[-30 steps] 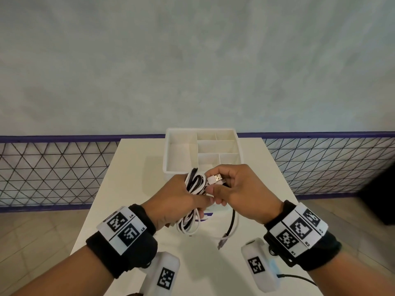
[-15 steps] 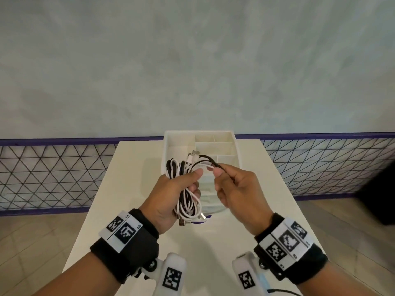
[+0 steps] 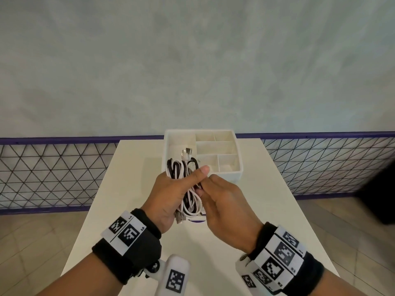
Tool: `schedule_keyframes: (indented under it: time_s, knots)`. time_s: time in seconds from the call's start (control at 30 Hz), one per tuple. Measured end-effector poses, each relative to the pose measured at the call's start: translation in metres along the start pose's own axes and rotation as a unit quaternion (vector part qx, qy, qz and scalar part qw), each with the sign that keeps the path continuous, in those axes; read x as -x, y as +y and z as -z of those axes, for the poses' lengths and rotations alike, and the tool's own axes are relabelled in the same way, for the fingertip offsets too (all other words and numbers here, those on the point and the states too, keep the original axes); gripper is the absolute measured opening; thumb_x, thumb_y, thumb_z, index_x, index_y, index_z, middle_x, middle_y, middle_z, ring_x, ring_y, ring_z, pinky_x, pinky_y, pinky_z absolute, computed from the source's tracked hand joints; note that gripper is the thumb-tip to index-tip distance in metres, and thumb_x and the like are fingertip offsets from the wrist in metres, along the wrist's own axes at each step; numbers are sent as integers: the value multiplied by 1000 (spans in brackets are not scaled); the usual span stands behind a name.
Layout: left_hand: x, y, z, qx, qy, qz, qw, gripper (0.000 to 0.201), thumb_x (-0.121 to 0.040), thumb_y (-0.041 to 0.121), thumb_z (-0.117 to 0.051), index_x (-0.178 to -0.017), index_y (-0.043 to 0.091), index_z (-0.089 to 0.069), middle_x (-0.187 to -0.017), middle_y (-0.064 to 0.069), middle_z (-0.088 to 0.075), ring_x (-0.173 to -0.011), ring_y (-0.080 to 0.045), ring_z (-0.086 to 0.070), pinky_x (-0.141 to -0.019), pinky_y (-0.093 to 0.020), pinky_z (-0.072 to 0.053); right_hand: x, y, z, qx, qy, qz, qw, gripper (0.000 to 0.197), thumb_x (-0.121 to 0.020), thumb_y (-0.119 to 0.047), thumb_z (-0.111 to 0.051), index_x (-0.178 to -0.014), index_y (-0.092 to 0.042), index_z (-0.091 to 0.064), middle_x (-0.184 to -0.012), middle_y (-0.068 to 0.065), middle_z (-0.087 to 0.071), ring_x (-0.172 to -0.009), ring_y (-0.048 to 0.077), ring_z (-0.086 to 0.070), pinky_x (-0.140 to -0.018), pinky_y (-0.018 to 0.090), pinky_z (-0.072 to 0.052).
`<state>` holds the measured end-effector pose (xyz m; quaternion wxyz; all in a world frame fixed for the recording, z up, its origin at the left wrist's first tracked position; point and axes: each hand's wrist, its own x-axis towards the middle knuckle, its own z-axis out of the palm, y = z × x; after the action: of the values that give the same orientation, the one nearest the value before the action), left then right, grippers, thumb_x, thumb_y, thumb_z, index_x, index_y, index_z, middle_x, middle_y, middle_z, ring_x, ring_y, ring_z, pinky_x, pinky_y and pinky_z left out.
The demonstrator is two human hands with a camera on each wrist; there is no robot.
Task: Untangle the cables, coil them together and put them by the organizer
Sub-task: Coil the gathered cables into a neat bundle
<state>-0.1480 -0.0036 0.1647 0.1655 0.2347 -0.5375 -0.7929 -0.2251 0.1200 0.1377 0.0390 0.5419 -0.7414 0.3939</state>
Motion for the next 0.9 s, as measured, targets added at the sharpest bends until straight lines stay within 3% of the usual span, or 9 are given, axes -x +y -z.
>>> schedule_keyframes:
  time_s: [0.1,0.2,0.27,0.37,0.5,0.6,0.67,0.77,0.9]
  knots:
    - [-2,0,-1,-1,56,-1,998,19,-78,21,-81,-87,8,-71,-69,-11,-70,-55,-21,-68,-43,-26,-49,3,0,2,-25,-77,-7,997,54,-91,0,-42,-144,-11,-44,-89,-6,-41,-73,10,-42,-65,28,-47]
    - [-5,-3,0,10,99,-20,995,15,-78,23,-81,-84,12,-71,-69,-12,-71,-63,-30,-69,-58,-39,-50,7,4,2,-82,-63,-24,994,62,-96,-1,-45,-154,-21,-33,-94,-1,-51,-75,5,-45,-71,16,-44]
    - [-5,-3,-2,27,94,-20,995,12,-80,20,-79,-82,11,-71,-68,-11,-71,-67,-30,-70,-73,-47,-48,9,6,1,-161,-38,-56,985,60,-99,-3,-50,-152,-28,-36,-99,-4,-60,-74,3,-52,-71,15,-45]
    - [-11,3,8,77,113,-1,991,11,-84,12,-74,-76,8,-68,-59,-6,-65,-57,-20,-67,-59,-30,-54,19,13,5,-284,-33,-166,944,49,-99,-7,-57,-143,-27,-48,-85,-5,-63,-58,2,-55,-60,12,-43]
    - [-17,13,31,32,92,24,995,11,-82,12,-75,-77,8,-66,-57,-5,-59,-49,-17,-58,-55,-26,-47,29,38,22,-240,-71,-225,942,13,-96,-16,-64,-90,-12,-76,-80,-1,-69,-57,1,-55,-60,16,-42]
    - [-14,14,32,-24,53,30,998,13,-84,6,-73,-74,6,-65,-57,-7,-58,-49,-19,-57,-49,-25,-50,26,49,31,-43,-94,-168,980,9,-91,-31,-70,-92,-30,-79,-88,-7,-61,-79,8,-59,-75,21,-46]
    - [-12,11,28,-76,32,23,996,19,-84,7,-74,-66,6,-65,-58,-11,-59,-51,-23,-57,-54,-28,-50,19,47,34,37,-88,-152,984,12,-93,-29,-68,-97,-33,-78,-82,-6,-60,-75,9,-57,-70,18,-42]
    - [-11,8,21,-140,7,9,990,23,-84,12,-75,-65,4,-65,-59,-13,-61,-51,-23,-58,-56,-28,-50,8,35,37,-119,-69,-216,967,23,-94,-7,-59,-97,-21,-77,-77,-5,-70,-63,8,-61,-69,17,-46]
    - [-10,1,13,-138,3,-8,990,14,-84,13,-75,-74,4,-70,-65,-14,-64,-54,-20,-59,-57,-29,-48,-3,13,32,-268,-22,-226,936,29,-94,-2,-53,-101,-17,-77,-92,-1,-76,-62,10,-62,-65,23,-50]
